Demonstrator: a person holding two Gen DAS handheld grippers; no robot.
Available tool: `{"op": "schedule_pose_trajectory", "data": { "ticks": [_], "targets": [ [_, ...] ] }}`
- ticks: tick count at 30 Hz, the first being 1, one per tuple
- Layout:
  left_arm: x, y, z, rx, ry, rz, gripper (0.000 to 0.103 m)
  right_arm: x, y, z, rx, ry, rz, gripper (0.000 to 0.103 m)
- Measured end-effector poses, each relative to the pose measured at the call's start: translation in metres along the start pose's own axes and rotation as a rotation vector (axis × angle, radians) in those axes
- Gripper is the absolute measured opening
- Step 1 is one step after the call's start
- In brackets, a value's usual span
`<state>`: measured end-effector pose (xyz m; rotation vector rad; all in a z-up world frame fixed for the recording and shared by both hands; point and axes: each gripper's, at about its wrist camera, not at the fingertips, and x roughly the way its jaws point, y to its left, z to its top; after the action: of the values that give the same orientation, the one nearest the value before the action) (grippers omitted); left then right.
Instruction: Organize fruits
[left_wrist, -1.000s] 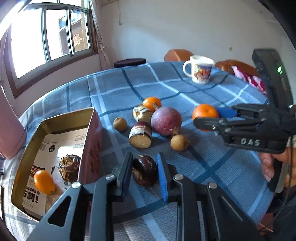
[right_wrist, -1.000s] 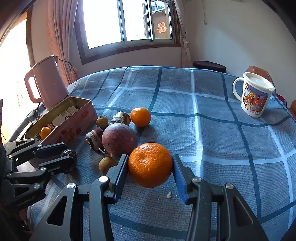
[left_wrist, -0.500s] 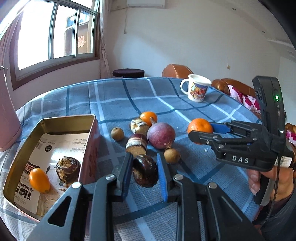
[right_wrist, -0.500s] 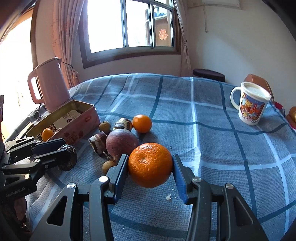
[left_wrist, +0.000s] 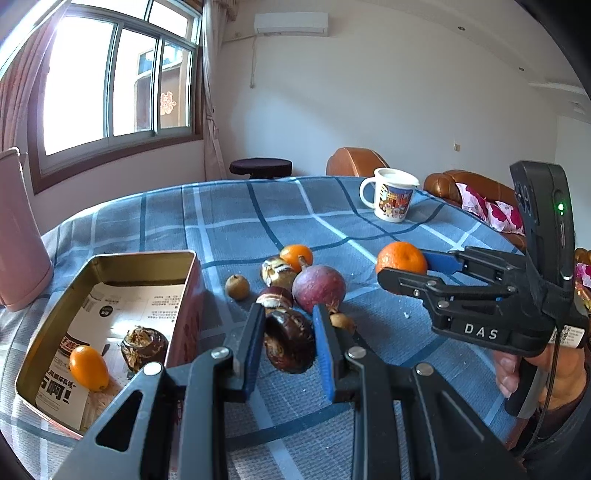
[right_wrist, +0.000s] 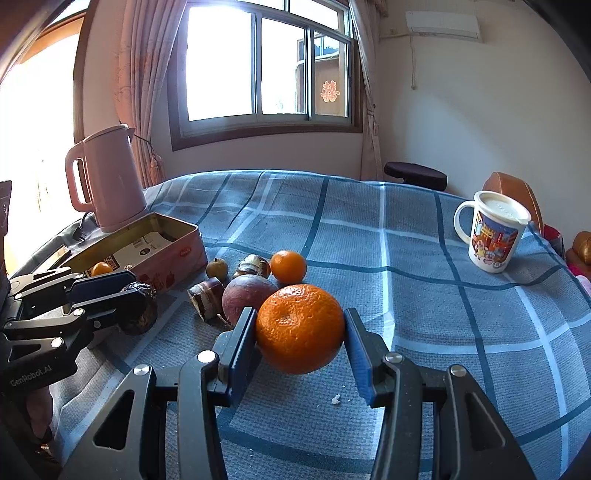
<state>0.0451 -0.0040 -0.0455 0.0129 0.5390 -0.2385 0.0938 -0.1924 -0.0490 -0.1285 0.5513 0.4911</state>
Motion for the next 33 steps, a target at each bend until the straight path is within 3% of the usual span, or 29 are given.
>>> {"op": "schedule_pose_trajectory", "data": {
  "ticks": [33],
  "targets": [
    [-0.019,-0.002,-0.001,0.004,-0.092,0.026,0.028,-0.028,0.013,-0.002,-0.047,-0.142,-0.019,0.049]
  ]
}}
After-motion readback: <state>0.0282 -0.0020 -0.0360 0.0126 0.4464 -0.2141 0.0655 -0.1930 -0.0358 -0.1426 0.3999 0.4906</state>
